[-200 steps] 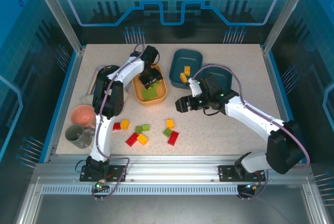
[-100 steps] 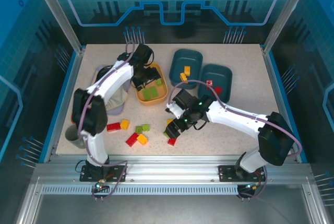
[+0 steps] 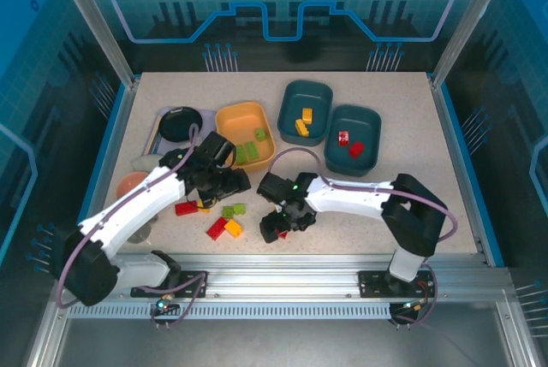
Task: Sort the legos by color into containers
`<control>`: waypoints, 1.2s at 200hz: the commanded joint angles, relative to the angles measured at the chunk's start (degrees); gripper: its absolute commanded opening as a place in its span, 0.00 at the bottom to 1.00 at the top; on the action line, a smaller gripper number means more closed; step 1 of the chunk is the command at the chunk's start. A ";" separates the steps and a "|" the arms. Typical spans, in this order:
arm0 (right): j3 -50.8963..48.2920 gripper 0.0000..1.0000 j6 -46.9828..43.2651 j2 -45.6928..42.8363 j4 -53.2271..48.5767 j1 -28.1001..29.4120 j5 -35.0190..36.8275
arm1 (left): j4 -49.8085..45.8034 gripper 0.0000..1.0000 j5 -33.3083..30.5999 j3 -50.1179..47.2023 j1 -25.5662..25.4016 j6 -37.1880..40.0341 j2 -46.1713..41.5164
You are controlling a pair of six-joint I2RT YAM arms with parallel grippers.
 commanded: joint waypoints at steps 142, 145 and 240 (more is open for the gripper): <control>3.44 0.39 17.47 6.27 -5.98 1.02 14.81 | -2.90 0.80 3.89 -3.07 -0.14 5.16 -9.20; 3.22 0.38 17.45 5.89 -6.28 0.91 14.94 | -2.78 0.80 3.89 -3.21 -0.13 5.16 -9.19; 4.69 0.28 5.34 -14.18 -16.39 -18.91 20.11 | 9.15 0.79 6.48 1.16 -4.28 4.57 0.56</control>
